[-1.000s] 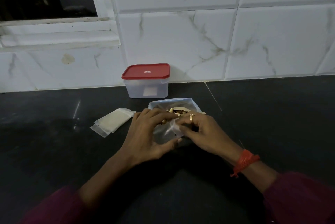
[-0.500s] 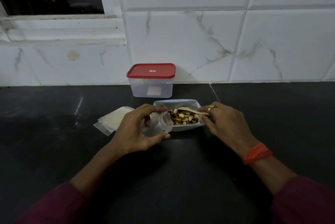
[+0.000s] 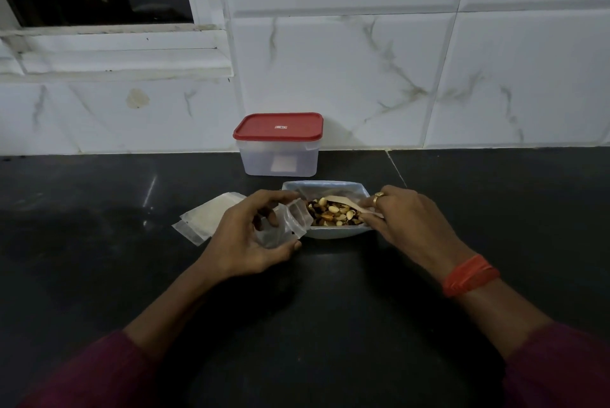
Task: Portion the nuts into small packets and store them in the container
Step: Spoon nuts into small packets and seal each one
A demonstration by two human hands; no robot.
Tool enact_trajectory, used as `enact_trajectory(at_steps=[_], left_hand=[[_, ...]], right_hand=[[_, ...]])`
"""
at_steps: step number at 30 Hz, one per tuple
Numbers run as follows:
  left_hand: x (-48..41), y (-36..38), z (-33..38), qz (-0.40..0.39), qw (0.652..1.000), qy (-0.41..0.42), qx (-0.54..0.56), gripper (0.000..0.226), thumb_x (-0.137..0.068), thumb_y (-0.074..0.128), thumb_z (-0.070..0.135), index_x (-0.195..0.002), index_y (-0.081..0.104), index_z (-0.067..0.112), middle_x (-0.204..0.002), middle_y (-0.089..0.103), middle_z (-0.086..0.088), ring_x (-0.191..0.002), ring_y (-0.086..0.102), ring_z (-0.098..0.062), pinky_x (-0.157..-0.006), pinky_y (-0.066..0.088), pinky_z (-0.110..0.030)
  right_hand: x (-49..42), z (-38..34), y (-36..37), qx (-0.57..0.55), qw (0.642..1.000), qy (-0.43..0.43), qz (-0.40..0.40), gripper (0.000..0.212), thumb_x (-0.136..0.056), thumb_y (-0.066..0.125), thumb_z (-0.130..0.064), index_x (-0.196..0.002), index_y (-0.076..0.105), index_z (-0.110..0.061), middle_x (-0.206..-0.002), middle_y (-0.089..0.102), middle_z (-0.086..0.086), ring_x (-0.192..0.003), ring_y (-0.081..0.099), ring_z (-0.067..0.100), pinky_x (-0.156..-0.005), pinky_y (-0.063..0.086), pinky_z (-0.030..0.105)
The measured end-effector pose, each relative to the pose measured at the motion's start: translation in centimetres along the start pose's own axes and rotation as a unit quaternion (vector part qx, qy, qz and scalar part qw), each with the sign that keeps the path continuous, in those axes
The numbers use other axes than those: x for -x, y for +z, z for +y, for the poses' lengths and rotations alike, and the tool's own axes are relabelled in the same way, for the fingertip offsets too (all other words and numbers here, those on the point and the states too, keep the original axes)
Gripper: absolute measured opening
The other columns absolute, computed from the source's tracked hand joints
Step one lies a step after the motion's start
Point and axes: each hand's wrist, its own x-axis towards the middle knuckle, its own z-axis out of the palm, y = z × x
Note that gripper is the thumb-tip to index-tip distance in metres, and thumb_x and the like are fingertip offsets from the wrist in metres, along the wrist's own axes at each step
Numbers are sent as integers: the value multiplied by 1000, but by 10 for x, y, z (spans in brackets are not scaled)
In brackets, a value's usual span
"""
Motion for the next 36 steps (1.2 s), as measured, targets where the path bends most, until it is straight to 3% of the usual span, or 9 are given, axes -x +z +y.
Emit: enact_trajectory(at_steps=[6,9,16,21,27,30,36], left_hand=[[-4,2,-1,-9,999,23,22,65,-73,84,27,-131,55,37,-130,58,19,-99,62,-15,-71,59,-33],[-4,1,-2,-5,999,27,31,56,-72,81,33,-124,60,35,-129,59,14,-102,62,-19,-71,59,-38],[-4,4,-2,13,999,-8,44,51,-74,78,52,-122,64,40,-125,60,18,-104,61,-11,-76,59,-32],[-6,3,-6,20,999,-12,32,59,-74,72,62,-129,58,46,-131,56,21,-123,51,-4,-99,54,-36],[-7,2,-13,-2,999,-32,30,63,-75,67,69,-134,52,50,-138,51,16,-131,47,-7,-109,46,-42],[-7,3,-14,-18,997,-52,48,61,-76,66,67,-133,52,51,-139,50,18,-130,48,-4,-110,47,-39],[-5,1,-7,11,998,-31,50,56,-77,71,59,-130,59,44,-129,57,18,-120,56,-4,-99,55,-35]], right_hand=[[-3,3,4,-10,1000,2,2,36,-103,48,-34,-132,62,-19,-115,55,-2,-97,58,13,-83,47,24],[-3,7,4,-28,999,3,32,33,-102,51,-32,-127,67,-17,-105,56,-2,-89,59,13,-81,52,29],[-4,2,17,-62,995,15,71,29,-100,53,-27,-115,74,-13,-92,56,-1,-78,57,13,-73,53,33],[-3,7,10,-97,992,13,81,24,-97,61,-23,-117,75,-22,-83,57,-4,-73,54,10,-67,44,24],[-3,5,17,-139,985,53,83,22,-97,61,-22,-112,77,-20,-88,65,-1,-77,56,8,-67,38,19],[-3,10,17,-161,979,81,95,22,-96,62,-23,-113,76,-21,-92,68,-3,-82,56,5,-72,40,18],[-3,9,14,-169,975,98,109,21,-96,64,-25,-110,77,-18,-96,72,-1,-81,56,4,-66,32,3]])
